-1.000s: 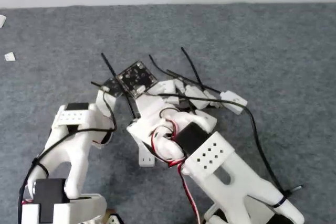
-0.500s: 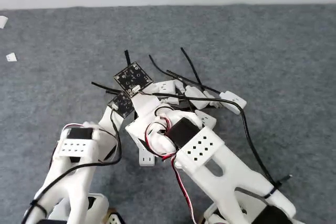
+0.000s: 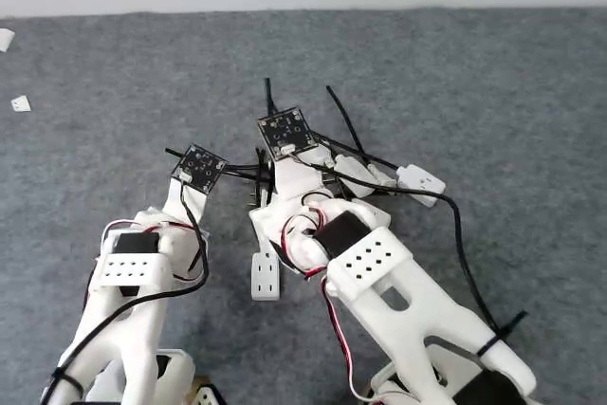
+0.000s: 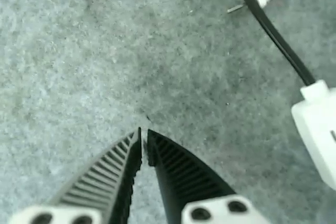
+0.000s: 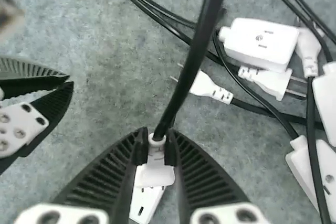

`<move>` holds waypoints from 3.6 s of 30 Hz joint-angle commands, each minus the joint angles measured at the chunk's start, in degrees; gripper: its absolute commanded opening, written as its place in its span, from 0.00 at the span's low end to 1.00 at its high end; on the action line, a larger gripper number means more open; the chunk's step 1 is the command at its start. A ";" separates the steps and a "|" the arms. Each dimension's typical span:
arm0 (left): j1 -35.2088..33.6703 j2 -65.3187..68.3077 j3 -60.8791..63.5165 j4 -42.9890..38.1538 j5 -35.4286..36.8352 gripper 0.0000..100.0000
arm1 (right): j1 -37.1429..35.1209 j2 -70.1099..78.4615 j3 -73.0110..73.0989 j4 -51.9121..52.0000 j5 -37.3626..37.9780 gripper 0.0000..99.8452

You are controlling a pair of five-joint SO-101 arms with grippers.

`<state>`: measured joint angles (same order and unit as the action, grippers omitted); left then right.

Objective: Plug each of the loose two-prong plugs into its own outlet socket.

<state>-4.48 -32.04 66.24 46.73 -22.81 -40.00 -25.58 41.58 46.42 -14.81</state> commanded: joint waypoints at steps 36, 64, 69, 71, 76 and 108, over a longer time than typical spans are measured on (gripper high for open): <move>-0.53 -1.23 -0.48 -1.14 0.53 0.01 | 14.73 12.35 -3.78 16.92 15.21 0.11; -0.53 -1.41 -0.48 -1.14 0.44 0.01 | 14.37 16.84 1.58 6.11 17.58 0.11; -0.53 -1.49 -0.40 -1.14 0.44 0.01 | 14.73 17.54 1.58 5.32 17.76 0.05; -0.53 -1.49 -0.40 -1.14 0.44 0.01 | 14.73 17.54 1.93 5.32 17.93 0.06; -0.53 -1.49 -0.40 -1.14 0.44 0.01 | 15.52 17.54 1.93 5.58 18.02 0.11; -0.53 -1.58 -0.31 -0.88 -0.44 0.01 | 15.34 22.81 -2.64 7.25 17.76 0.06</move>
<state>-4.48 -32.04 66.24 46.73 -22.90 -24.62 -2.90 42.02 53.19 2.68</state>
